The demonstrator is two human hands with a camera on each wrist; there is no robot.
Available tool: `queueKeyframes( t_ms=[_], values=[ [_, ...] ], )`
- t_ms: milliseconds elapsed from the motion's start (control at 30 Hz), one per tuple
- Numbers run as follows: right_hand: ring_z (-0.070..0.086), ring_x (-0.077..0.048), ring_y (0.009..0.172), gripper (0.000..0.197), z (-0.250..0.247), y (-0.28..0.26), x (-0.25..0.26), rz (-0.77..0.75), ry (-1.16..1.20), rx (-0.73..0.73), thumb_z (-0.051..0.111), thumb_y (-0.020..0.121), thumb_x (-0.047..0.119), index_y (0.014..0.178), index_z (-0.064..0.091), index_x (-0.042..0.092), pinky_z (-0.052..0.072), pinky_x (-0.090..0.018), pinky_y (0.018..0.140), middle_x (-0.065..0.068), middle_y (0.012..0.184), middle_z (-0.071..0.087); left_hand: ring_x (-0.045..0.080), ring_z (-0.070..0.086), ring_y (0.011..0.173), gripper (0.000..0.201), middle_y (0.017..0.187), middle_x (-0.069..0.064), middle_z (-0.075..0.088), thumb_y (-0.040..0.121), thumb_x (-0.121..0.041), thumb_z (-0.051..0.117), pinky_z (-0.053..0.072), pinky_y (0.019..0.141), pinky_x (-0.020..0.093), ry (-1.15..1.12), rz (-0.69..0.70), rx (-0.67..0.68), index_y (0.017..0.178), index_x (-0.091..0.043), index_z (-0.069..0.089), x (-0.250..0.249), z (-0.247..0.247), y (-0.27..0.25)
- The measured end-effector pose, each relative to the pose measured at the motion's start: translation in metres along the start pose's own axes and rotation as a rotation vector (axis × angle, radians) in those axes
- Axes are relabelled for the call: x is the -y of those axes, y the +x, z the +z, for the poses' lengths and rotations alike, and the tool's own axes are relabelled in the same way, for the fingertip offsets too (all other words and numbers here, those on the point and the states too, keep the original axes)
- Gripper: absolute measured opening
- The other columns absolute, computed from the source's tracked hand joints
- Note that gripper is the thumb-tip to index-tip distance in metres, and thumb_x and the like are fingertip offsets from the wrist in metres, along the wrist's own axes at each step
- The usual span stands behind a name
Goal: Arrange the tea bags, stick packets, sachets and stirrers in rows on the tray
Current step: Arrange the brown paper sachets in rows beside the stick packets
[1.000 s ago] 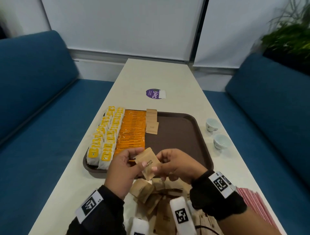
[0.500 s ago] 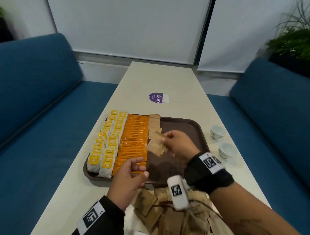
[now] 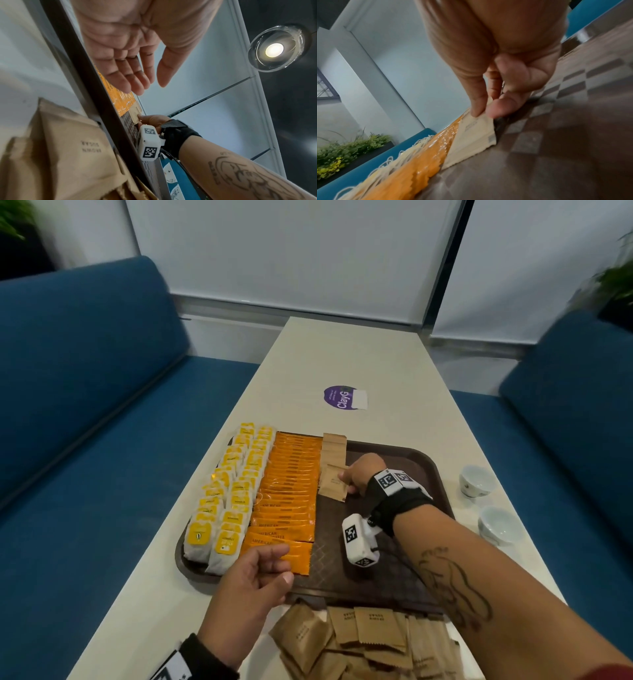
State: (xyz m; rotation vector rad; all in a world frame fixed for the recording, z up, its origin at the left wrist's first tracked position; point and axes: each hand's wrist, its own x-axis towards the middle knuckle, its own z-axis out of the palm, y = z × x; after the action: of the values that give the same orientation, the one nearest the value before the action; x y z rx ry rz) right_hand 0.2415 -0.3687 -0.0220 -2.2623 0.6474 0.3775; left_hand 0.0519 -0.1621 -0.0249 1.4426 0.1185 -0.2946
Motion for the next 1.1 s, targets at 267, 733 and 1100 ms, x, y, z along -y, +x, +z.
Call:
queueKeyframes(
  t_ms=[267, 733, 1100],
  values=[
    [0.057, -0.01, 0.067, 0.028, -0.01, 0.001, 0.009, -0.066, -0.037, 0.075, 0.06, 0.086, 0.01, 0.114, 0.059, 0.005, 0.047, -0.014, 0.047, 0.0, 0.078, 0.055, 0.018, 0.059, 0.077, 0.03, 0.087, 0.009, 0.06, 0.082, 0.01, 0.059, 0.05, 0.06, 0.022, 0.007, -0.013, -0.005, 0.1, -0.013, 0.062, 0.002, 0.003, 0.001],
    [0.06, -0.015, 0.084, 0.033, -0.044, -0.08, -0.005, -0.352, 0.094, -0.013, 0.072, 0.082, 0.022, 0.109, 0.056, 0.01, 0.05, -0.023, 0.063, -0.005, 0.104, 0.06, 0.012, 0.059, 0.081, 0.041, 0.098, 0.0, 0.061, 0.075, -0.002, 0.074, 0.051, 0.076, 0.027, 0.415, 0.089, 0.096, 0.1, -0.031, 0.058, -0.005, 0.0, -0.011],
    [0.052, -0.014, 0.104, 0.07, -0.024, -0.246, -0.118, -0.326, -0.51, 0.194, 0.084, 0.063, 0.039, 0.122, 0.048, 0.032, 0.049, -0.032, 0.088, 0.008, 0.117, 0.049, 0.016, 0.043, 0.118, 0.084, 0.131, -0.002, 0.033, 0.062, -0.048, 0.08, 0.041, 0.097, 0.026, 1.297, 0.091, 0.356, 0.13, -0.028, 0.035, -0.002, 0.031, -0.05]
  ],
)
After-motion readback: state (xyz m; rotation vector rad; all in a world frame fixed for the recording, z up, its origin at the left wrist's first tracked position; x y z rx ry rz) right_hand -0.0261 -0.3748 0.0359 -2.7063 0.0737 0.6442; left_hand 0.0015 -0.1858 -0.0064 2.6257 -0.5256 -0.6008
